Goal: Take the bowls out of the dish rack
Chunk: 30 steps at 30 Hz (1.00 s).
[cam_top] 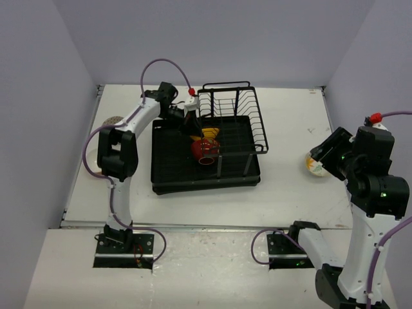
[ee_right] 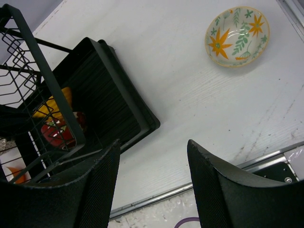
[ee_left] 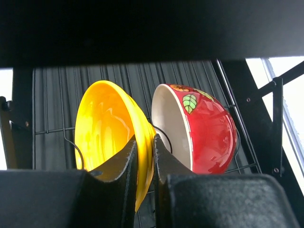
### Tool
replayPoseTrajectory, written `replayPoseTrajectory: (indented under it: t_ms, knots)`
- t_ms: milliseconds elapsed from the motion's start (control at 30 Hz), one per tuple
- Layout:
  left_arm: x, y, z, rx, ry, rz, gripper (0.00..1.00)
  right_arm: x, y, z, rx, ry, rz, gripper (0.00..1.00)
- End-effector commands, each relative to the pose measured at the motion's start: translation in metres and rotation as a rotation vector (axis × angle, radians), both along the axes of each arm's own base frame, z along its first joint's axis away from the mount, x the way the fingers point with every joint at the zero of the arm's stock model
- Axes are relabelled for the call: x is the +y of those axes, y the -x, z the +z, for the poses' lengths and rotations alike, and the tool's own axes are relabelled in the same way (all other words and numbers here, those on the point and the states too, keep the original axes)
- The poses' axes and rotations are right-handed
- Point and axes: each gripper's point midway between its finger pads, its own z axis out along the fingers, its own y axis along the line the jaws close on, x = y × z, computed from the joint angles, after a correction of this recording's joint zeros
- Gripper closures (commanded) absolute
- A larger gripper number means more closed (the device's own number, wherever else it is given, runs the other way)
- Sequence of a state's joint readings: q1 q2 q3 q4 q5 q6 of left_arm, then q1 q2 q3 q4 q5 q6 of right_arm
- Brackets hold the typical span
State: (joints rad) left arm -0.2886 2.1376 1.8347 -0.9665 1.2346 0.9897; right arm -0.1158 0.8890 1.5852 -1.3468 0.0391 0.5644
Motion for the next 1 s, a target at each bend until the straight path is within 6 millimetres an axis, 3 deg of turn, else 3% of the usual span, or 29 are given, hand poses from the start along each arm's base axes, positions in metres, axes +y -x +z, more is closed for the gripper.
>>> replayPoseTrajectory:
  t_ms: [0,167,467,700,967]
  knots:
    - [0.003,0.000,0.001,-0.028,-0.030,-0.019,1.00,0.000,0.015,-0.007,0.047,0.015,0.002,0.41]
    - [0.007,-0.014,0.004,-0.047,-0.023,0.020,1.00,0.000,0.017,-0.008,0.047,0.014,0.004,0.41]
    - [0.019,-0.057,0.057,-0.085,0.059,0.120,1.00,-0.001,0.019,-0.009,0.057,0.021,0.006,0.41]
    - [0.020,-0.053,0.080,-0.088,0.100,0.109,1.00,0.002,0.015,-0.008,0.058,0.012,0.021,0.41]
    - [0.016,-0.044,0.074,0.012,0.130,0.080,1.00,-0.001,0.012,-0.002,0.056,0.029,0.017,0.41]
